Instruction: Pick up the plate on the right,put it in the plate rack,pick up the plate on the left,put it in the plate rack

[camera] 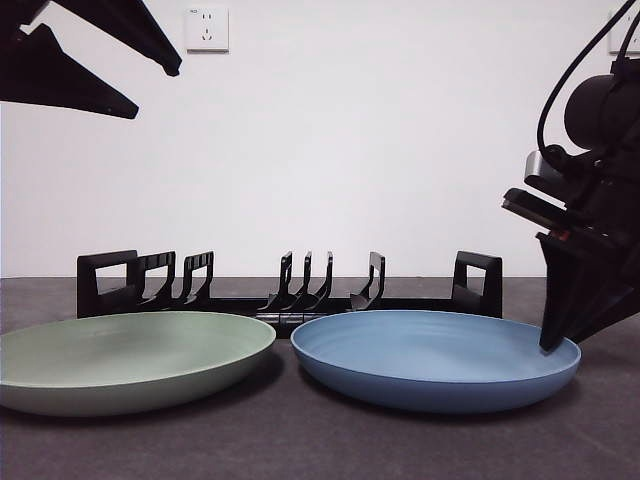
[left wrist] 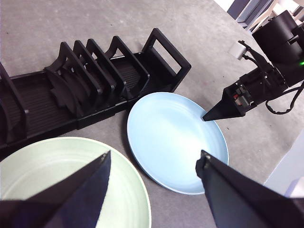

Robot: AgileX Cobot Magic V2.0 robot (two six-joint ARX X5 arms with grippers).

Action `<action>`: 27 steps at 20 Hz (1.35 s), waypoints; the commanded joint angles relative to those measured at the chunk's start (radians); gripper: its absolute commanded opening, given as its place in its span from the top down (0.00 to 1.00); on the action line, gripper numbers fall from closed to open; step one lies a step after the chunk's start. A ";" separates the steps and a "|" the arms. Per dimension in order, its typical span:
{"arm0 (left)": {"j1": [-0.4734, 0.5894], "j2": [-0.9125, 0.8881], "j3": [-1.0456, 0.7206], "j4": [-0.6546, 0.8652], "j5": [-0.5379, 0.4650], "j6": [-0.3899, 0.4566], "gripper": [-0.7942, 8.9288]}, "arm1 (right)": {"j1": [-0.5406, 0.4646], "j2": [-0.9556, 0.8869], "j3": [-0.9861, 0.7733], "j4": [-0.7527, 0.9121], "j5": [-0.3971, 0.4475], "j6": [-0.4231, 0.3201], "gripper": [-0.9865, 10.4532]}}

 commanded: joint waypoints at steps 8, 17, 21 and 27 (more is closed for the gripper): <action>-0.117 0.000 0.003 0.005 -0.004 0.209 0.60 | -0.002 -0.155 0.001 -0.016 -0.002 0.060 0.92; -0.610 0.088 0.156 -0.095 -0.620 0.760 0.60 | 0.053 -0.225 0.182 -0.174 0.000 0.065 0.92; -0.704 0.246 0.249 -0.211 -0.683 0.838 0.60 | 0.095 -0.225 0.217 -0.208 0.000 0.065 0.92; -0.743 0.409 0.262 -0.209 -0.706 0.863 0.60 | 0.106 -0.225 0.222 -0.262 -0.003 0.061 0.92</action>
